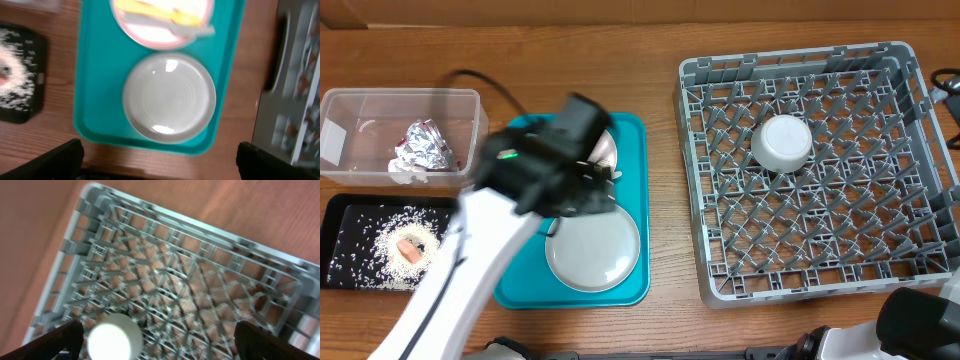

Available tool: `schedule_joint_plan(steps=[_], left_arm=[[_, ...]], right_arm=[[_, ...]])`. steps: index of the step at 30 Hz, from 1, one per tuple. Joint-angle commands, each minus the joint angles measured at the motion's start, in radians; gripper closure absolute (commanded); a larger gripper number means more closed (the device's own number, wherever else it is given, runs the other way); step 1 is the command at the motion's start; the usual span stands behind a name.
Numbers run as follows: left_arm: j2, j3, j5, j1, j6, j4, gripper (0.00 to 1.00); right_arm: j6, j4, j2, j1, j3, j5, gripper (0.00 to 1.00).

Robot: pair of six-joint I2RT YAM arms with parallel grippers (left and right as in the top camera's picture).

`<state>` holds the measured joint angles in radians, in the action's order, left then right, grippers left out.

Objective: Sort waste into correct bins and load items into the dishwasher rack
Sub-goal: 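Lower the white plate onto the teal tray and open the left gripper, then withdraw the left arm and move the right gripper to the plate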

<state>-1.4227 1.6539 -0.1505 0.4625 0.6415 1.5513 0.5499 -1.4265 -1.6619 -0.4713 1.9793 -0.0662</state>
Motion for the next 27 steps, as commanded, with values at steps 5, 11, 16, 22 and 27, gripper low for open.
schedule_joint_plan(steps=[5,11,16,22,27], left_arm=[[0.141,0.035,-0.069,-0.255,0.056,0.039,0.00],[0.178,0.035,-0.130,-0.415,0.103,0.049,0.00],[0.181,0.035,-0.122,-0.528,0.193,0.049,0.00],[0.181,0.035,-0.123,-0.640,0.193,0.064,0.00],[0.181,0.035,-0.123,-0.705,0.193,0.090,0.00]], right_arm=[[-0.068,-0.026,-0.001,0.001,0.010,0.361,0.00],[-0.388,-0.111,-0.001,0.214,0.008,0.571,0.01],[-0.428,-0.118,-0.001,0.520,-0.013,0.422,0.00],[-0.426,0.051,-0.019,0.874,-0.103,0.324,0.00],[-0.362,0.174,-0.089,1.067,-0.193,0.211,0.00]])
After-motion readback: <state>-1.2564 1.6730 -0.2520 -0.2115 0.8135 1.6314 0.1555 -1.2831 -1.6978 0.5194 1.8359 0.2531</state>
